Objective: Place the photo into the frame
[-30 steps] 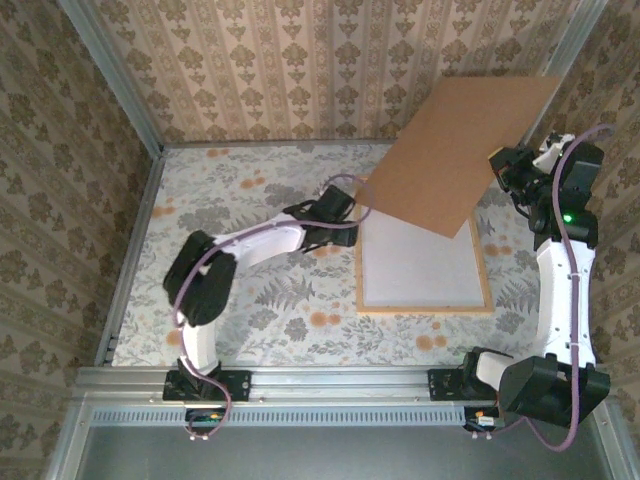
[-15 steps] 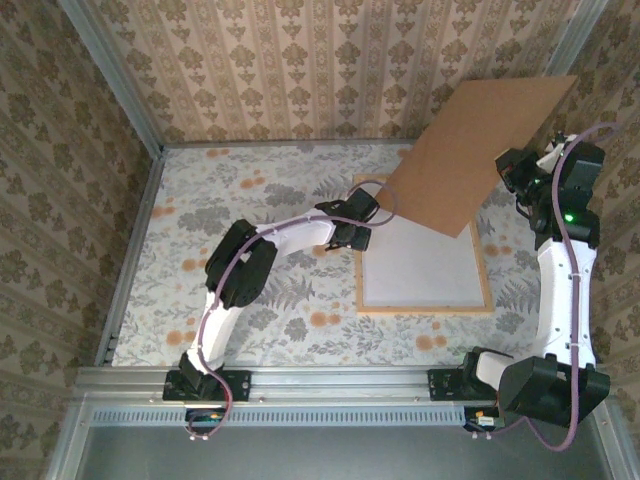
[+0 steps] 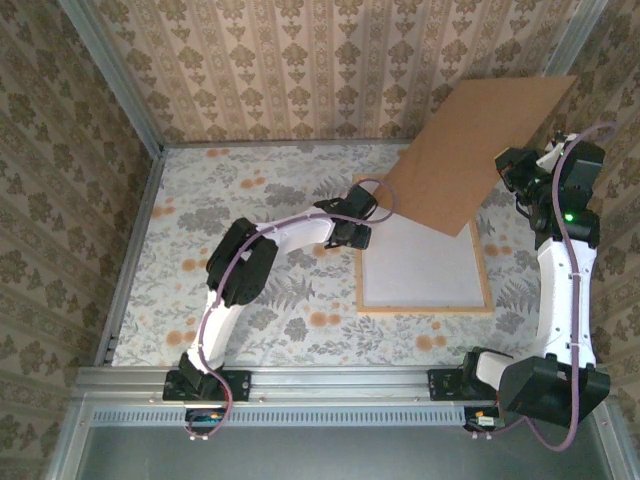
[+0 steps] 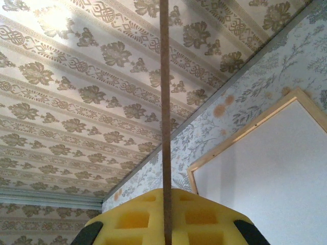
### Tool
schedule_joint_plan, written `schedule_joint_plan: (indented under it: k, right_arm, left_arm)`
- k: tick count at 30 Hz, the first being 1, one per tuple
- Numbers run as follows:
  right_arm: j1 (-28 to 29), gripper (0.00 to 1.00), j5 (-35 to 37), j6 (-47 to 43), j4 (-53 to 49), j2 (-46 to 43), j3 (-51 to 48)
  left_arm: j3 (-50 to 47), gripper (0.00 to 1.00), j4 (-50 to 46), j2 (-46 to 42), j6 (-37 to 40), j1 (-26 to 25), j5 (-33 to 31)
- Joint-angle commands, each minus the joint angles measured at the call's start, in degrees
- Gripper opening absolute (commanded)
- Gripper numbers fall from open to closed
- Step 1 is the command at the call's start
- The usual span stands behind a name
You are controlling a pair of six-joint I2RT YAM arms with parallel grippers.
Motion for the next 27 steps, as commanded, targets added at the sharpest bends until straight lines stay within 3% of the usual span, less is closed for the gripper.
schedule_joint_plan:
  k: [1, 10, 19, 23, 27]
  right_arm:
    - [0.26, 0.0, -2.65, 0.66, 4.68, -0.28, 2.13]
    - [0.98, 0.0, -4.84, 0.76, 3.82, 0.12, 2.33]
    - [8.37, 0.0, -8.86, -0.56, 1.7, 2.79, 4.06]
    - [12.27, 0.0, -11.16, -1.4, 0.68, 2.95, 3.82]
    - [14.49, 0.0, -17.88, -3.36, -0.99, 2.7, 1.91]
  left_arm:
    - [0.59, 0.46, -0.73, 1.45, -1.0, 1.22, 0.8]
    - [-7.84, 0.41, 1.56, -4.48, -2.47, 4.81, -1.43]
    - [-26.35, 0.4, 6.34, -19.67, -4.61, 12.34, 0.06]
    - [-31.44, 0.42, 8.73, -26.9, -5.06, 16.59, 3.46]
    - [-31.38, 0.45, 8.99, -31.51, -4.29, 20.65, 6.82]
